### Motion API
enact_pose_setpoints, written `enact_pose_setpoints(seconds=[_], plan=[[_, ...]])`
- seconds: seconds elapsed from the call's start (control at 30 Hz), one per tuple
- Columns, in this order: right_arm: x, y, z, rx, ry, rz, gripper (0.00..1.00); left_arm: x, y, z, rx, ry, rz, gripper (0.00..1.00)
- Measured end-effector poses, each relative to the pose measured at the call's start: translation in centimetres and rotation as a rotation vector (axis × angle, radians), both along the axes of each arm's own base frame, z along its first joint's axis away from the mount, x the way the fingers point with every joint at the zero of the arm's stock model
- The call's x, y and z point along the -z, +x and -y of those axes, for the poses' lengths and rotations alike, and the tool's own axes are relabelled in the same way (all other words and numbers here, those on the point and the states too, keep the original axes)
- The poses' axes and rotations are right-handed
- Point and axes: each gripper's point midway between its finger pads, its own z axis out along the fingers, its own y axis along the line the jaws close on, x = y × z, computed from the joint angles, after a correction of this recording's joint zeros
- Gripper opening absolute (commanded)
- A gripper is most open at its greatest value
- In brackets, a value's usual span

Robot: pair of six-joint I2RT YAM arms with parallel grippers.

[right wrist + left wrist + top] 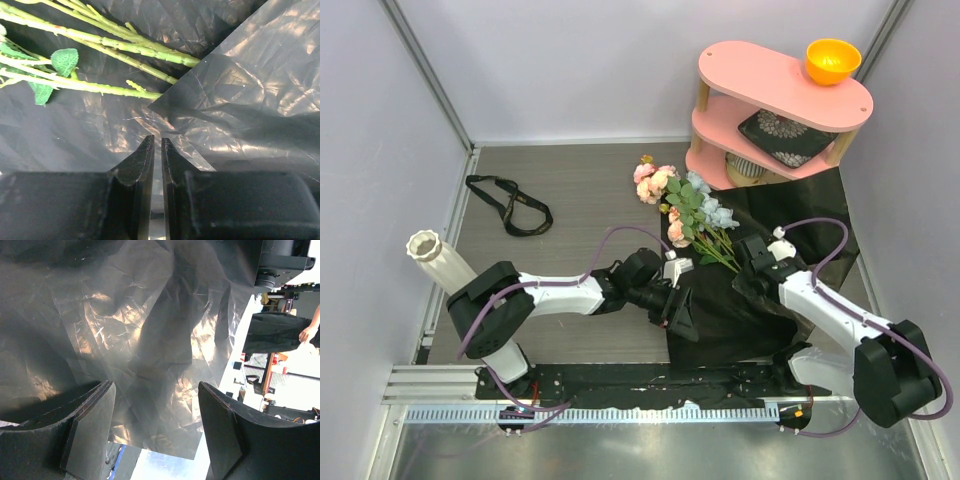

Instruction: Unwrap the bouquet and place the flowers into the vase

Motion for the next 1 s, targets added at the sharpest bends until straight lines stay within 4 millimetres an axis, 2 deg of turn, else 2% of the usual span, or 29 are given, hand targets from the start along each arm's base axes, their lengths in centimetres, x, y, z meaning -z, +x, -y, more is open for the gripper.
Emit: enact_pose_setpoints(seconds=[0.07,0.2,0.3,0.33,0.43,0.57,0.8,0.9,0.93,1.0], plan=[[0.7,-0.1,0.0,-0.003,-0.005,-0.015,0.22,0.0,0.1,0.1,-0.003,-0.005,0.006,0.71],[1.9,0.0,0.0,-0.044,-0.106,-0.075,0.42,0.0,0.2,0.2,-0.005,-0.016,0.013,0.71],[1.7,0.6,0.1,-0.087,-0.23,-0.099,0.53,0.2,0.1,0.0,-0.005,-0.012,0.011,0.71],[1.6,0.9,0.1,-0.098,-0.269,-0.103,0.53,0.3,0.1,0.0,-0.005,-0.011,0.01,0.71],[1.7,1.7,0.2,-0.114,-0.367,-0.126,0.53,0.3,0.1,0.1,-0.004,-0.014,0.012,0.71],[2.5,1.2,1.3,-0.112,-0.471,-0.167,0.53,0.2,0.1,0.1,-0.003,-0.016,0.015,0.71],[1.8,1.6,2.6,-0.093,-0.646,-0.179,0.53,0.0,0.2,0.3,-0.002,-0.033,0.025,0.71],[2.1,1.7,3.1,-0.082,-0.713,-0.197,0.44,0.0,0.2,0.3,-0.001,-0.045,0.031,0.71],[2.1,1.6,3.2,-0.078,-0.728,-0.199,0.34,0.0,0.2,0.3,0.0,-0.045,0.03,0.71],[1.7,1.4,3.6,-0.062,-0.749,-0.195,0.22,0.1,0.1,0.2,0.001,-0.045,0.029,0.71]])
